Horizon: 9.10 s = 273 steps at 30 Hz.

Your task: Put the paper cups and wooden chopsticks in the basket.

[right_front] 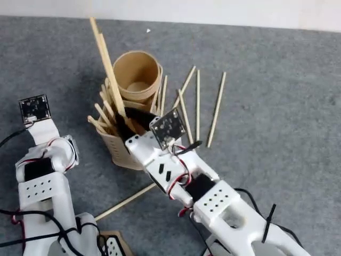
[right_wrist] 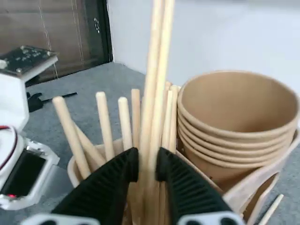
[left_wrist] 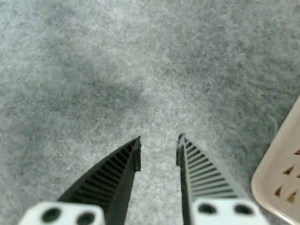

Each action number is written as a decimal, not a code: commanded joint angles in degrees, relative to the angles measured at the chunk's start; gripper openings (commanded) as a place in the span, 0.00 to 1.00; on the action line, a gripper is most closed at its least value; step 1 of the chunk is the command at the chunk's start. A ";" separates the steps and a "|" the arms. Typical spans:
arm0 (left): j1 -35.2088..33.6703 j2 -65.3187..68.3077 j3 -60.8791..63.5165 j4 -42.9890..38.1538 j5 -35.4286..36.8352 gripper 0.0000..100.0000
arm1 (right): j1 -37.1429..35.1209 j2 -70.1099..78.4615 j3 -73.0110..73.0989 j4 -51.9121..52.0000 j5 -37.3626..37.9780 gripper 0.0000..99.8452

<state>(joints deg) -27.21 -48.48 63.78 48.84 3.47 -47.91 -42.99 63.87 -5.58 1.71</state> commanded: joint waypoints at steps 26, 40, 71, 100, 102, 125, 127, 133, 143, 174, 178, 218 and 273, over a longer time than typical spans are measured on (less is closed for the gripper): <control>0.75 -0.48 -0.13 -0.97 0.26 0.16 | 30.11 42.51 -42.95 55.25 5.98 0.19; 0.75 -0.48 -0.13 -0.97 0.26 0.16 | 27.47 59.56 -43.03 49.71 9.32 0.31; 0.84 -0.48 -0.13 -0.70 0.26 0.16 | 28.88 66.59 -51.12 52.79 12.04 0.22; 0.92 -0.48 -0.13 -0.97 0.26 0.16 | 19.47 0.22 -33.45 39.60 -9.67 0.00; 1.01 -0.48 -0.04 -0.97 0.26 0.16 | 15.96 -4.26 -30.99 36.26 -7.30 0.01; 1.10 -0.13 -0.04 -0.97 0.26 0.16 | -3.21 2.59 -20.00 11.65 3.34 0.01; 1.10 -0.13 -0.04 -0.97 0.26 0.16 | -3.30 2.51 -14.99 9.89 6.24 0.01; 1.10 -0.13 -0.04 -0.97 0.26 0.16 | -4.09 2.51 -10.59 8.31 6.77 0.06; 2.68 -0.04 -0.04 -0.97 0.18 0.16 | 1.54 2.51 -23.16 19.91 6.77 0.14; 0.13 -0.48 -0.04 -0.88 0.26 0.16 | 20.62 30.37 -25.98 48.40 3.43 0.14; 0.22 -0.48 -0.04 -0.88 0.26 0.16 | 24.13 32.48 -25.71 39.52 -1.76 0.14; 11.91 0.04 -6.99 0.09 -9.05 0.16 | 5.93 40.04 -25.71 36.88 -12.66 0.15; 10.24 -0.48 -20.62 20.22 -20.13 0.20 | 17.10 58.51 -33.80 22.55 -12.22 0.15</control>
<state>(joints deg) -16.31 -48.31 44.88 69.14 -16.31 -32.35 11.60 34.33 19.91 -10.68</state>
